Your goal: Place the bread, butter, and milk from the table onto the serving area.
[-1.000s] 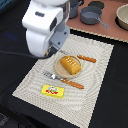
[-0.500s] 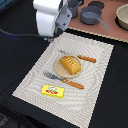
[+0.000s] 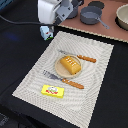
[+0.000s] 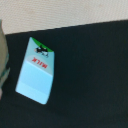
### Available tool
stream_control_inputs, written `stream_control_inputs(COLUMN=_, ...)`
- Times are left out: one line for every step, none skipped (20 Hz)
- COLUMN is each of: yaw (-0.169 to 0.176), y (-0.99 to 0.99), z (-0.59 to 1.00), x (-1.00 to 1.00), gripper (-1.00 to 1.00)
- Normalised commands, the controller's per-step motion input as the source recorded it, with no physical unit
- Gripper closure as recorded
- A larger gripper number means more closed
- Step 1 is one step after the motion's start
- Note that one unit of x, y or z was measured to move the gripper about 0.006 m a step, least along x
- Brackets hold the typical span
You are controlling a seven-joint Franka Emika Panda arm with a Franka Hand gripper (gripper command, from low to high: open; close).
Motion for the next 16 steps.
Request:
stream_control_inputs(yaw=-0.023, y=0.42, z=-0.34, x=-0.88, gripper=-1.00)
stream_control_inputs(yaw=-0.023, y=0.41, z=-0.35, x=-0.89, gripper=-1.00)
stream_control_inputs(yaw=-0.023, y=0.39, z=-0.36, x=-0.89, gripper=-1.00)
stream_control_inputs(yaw=-0.023, y=0.39, z=-0.36, x=-0.89, gripper=-1.00)
stream_control_inputs(yaw=-0.024, y=0.39, z=-0.36, x=-0.89, gripper=-1.00)
stream_control_inputs(yaw=-0.021, y=0.39, z=-0.36, x=-0.89, gripper=-1.00)
stream_control_inputs(yaw=-0.021, y=0.37, z=-0.37, x=-0.91, gripper=-1.00)
stream_control_inputs(yaw=-0.025, y=0.36, z=-0.37, x=-0.90, gripper=-1.00)
stream_control_inputs(yaw=-0.035, y=0.33, z=-0.40, x=-0.88, gripper=-1.00)
stream_control_inputs(yaw=-0.069, y=0.31, z=-0.43, x=-0.80, gripper=-1.00)
stream_control_inputs(yaw=-0.109, y=0.26, z=-0.43, x=-0.72, gripper=-1.00)
stream_control_inputs(yaw=-0.126, y=0.24, z=-0.45, x=-0.68, gripper=-1.00)
stream_control_inputs(yaw=-0.147, y=0.22, z=-0.45, x=-0.63, gripper=-1.00)
stream_control_inputs(yaw=-0.148, y=0.19, z=-0.46, x=-0.64, gripper=-1.00)
stream_control_inputs(yaw=-0.145, y=0.18, z=-0.47, x=-0.65, gripper=-1.00)
stream_control_inputs(yaw=-0.141, y=0.17, z=-0.48, x=-0.66, gripper=-1.00)
